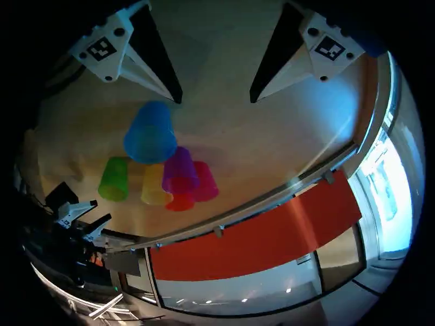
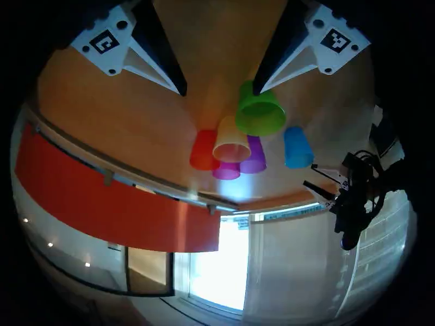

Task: Pour water

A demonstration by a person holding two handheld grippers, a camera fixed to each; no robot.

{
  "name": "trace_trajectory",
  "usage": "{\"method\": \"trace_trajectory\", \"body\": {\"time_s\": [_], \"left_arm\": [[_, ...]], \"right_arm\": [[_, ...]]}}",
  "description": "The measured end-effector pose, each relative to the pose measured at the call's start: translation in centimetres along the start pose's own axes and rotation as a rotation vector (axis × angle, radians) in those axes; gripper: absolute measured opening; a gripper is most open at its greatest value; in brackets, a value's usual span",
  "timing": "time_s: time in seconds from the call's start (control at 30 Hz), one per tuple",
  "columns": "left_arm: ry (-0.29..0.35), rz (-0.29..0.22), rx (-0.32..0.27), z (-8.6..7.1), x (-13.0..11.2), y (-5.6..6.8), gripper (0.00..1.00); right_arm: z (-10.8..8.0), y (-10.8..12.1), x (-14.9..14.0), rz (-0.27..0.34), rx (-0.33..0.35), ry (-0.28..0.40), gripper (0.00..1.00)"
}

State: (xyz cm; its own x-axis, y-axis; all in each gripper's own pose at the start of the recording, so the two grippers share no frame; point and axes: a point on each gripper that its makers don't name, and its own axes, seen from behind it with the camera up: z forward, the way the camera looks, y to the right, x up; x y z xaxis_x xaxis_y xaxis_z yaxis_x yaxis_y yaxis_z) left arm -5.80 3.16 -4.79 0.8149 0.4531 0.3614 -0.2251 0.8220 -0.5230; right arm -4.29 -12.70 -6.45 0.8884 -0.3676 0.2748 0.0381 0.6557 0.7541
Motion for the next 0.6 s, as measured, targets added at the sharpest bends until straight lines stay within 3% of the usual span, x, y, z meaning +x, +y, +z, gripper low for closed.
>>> {"method": "trace_trajectory", "body": {"time_s": [0.3,0.6], "left_arm": [[0.077,-0.065,0.101,-0.8,1.3,-2.5,0.92],[0.143,-0.150,0.172,-1.2,2.2,-4.9,0.92]], "right_arm": [[-0.7,1.8,1.8,0.078,-0.099,0.085,0.94],[-1.2,3.1,3.3,0.080,-0.192,0.135,0.94]]}}
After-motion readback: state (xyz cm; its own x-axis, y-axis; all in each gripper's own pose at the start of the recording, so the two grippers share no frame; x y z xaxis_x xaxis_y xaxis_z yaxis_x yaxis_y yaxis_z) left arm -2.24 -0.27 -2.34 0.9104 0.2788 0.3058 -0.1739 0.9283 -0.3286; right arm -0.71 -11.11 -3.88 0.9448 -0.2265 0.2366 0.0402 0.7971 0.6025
